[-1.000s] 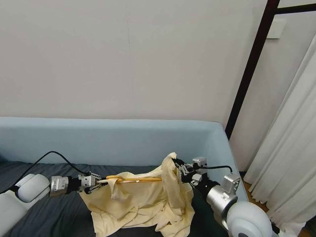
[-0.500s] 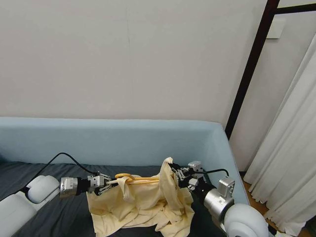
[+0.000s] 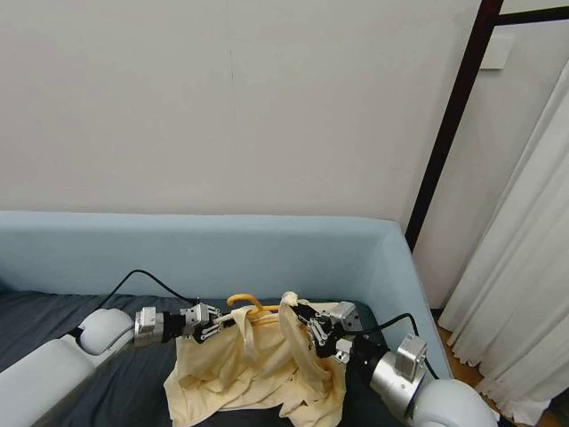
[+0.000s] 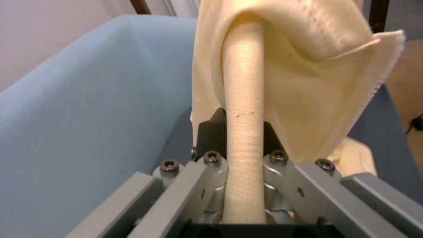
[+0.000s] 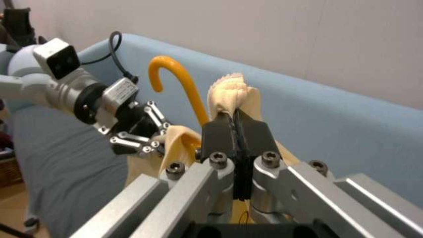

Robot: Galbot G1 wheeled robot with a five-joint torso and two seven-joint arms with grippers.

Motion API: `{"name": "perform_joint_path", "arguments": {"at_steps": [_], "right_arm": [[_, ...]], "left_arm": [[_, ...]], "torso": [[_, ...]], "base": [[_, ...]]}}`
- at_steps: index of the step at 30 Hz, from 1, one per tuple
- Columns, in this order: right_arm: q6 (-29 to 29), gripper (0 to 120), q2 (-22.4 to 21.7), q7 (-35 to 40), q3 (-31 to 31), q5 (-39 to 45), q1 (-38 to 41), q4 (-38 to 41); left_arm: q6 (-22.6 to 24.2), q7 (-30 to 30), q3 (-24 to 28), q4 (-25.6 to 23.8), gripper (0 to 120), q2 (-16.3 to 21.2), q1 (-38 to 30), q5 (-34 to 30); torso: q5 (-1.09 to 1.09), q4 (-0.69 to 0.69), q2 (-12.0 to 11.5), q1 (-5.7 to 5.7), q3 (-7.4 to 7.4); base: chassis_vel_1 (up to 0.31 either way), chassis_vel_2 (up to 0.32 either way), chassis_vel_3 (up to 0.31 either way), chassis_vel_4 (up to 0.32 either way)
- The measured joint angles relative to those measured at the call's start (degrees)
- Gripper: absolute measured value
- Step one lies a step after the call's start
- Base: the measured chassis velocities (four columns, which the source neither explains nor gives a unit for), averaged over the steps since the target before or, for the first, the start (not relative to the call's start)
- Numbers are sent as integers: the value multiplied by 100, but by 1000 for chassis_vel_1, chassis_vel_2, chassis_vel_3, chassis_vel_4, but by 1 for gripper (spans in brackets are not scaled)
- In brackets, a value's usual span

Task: Pick up the clothes from the sofa and hang them on the clothes hanger.

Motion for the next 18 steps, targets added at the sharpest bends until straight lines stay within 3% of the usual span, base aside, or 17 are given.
{"name": "perform_joint_path", "arguments": {"at_steps": [5, 18], "right_arm": [[298, 0, -168, -167, 96, -473, 165, -238], [682, 0, -224, -552, -123, -1472, 21, -103]], "left_arm": [[212, 6, 698, -37, 1, 135, -713, -777], [383, 187, 1499, 148, 1, -29, -1832, -1122]], "torso": [[2, 1, 0, 0, 0], [0, 0, 0, 0, 0]], "base": [[0, 0, 0, 0], [0, 0, 0, 0]]}}
